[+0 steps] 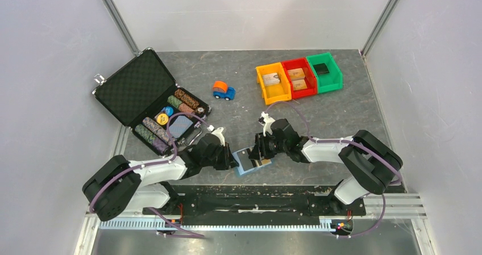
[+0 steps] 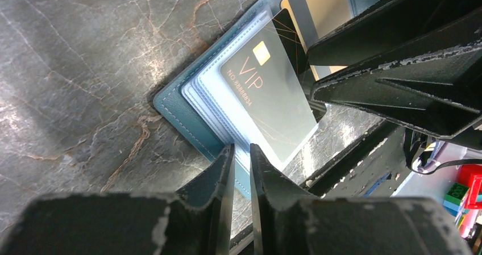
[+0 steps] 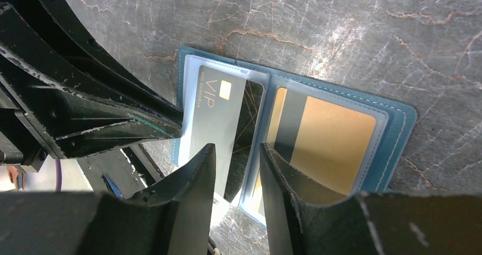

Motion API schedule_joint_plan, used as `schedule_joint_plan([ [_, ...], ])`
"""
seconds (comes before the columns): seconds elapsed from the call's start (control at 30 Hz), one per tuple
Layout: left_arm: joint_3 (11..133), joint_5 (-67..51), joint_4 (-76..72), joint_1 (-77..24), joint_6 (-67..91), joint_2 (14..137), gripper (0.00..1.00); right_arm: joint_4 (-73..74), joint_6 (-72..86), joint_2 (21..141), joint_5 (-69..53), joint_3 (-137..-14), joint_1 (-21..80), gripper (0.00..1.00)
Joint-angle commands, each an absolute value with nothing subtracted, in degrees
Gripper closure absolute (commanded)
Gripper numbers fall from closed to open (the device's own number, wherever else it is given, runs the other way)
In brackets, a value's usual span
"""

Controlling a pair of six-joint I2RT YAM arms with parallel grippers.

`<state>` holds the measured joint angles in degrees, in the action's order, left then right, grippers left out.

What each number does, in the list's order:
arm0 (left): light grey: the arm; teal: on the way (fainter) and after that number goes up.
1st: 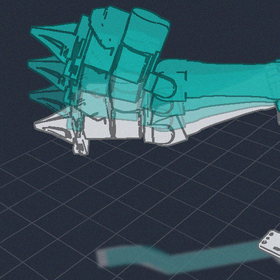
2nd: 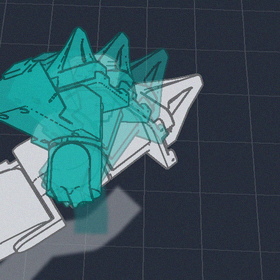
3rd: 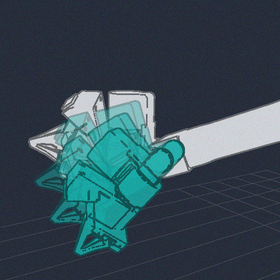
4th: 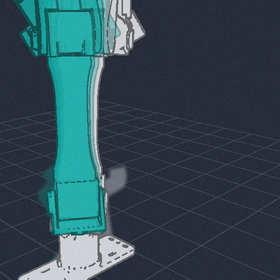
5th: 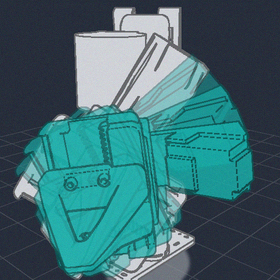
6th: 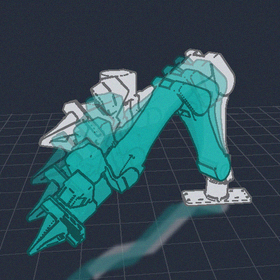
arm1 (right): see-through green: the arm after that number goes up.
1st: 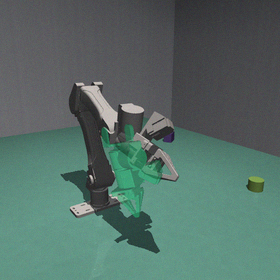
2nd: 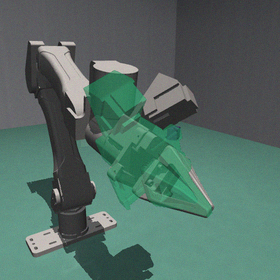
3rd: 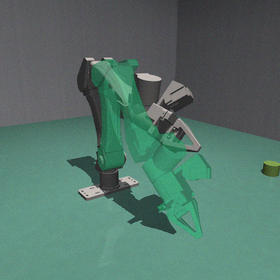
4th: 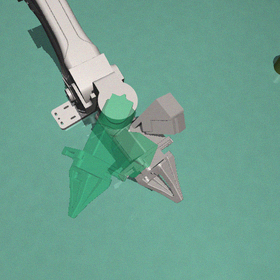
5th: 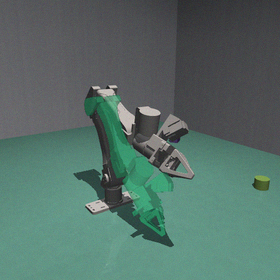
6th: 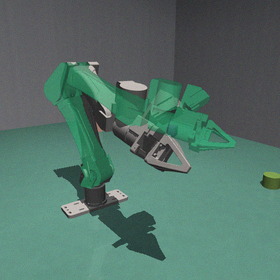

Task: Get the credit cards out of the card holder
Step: Remove the credit card from the card holder.

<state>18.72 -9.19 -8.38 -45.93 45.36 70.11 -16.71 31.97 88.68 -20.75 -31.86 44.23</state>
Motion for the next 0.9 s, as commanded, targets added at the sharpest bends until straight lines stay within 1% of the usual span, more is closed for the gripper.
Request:
schedule_joint_plan([
  [0.0,17.9,-8.2,-9.7,-46.0,45.7,71.4,0.77,-17.9,32.0,88.1,-21.3,-31.3,44.2,0.63],
  [0.27,18.3,-7.1,-8.2,-46.0,46.0,71.6,0.76,-20.2,33.2,89.1,-22.9,-30.5,44.2,0.63],
  [0.5,18.1,-7.1,-8.1,-46.0,46.4,71.4,0.76,-22.6,34.5,89.1,-23.3,-29.6,44.2,0.67],
  [0.57,18.0,-7.1,-8.1,-46.0,46.4,71.5,0.76,-23.3,34.9,88.9,-23.3,-29.2,44.1,0.73],
  [0.7,17.9,-7.0,-8.2,-46.0,46.3,71.7,0.76,-25.4,35.6,88.1,-23.7,-27.7,43.5,0.96],
  [0.73,18.0,-7.0,-8.1,-46.0,46.3,71.8,0.76,-26.0,35.8,87.9,-23.9,-27.2,43.2,1.0],
  [0.87,18.1,-6.6,-7.4,-46.0,46.2,72.1,0.75,-27.6,36.4,86.1,-24.8,-25.5,41.6,1.0],
])
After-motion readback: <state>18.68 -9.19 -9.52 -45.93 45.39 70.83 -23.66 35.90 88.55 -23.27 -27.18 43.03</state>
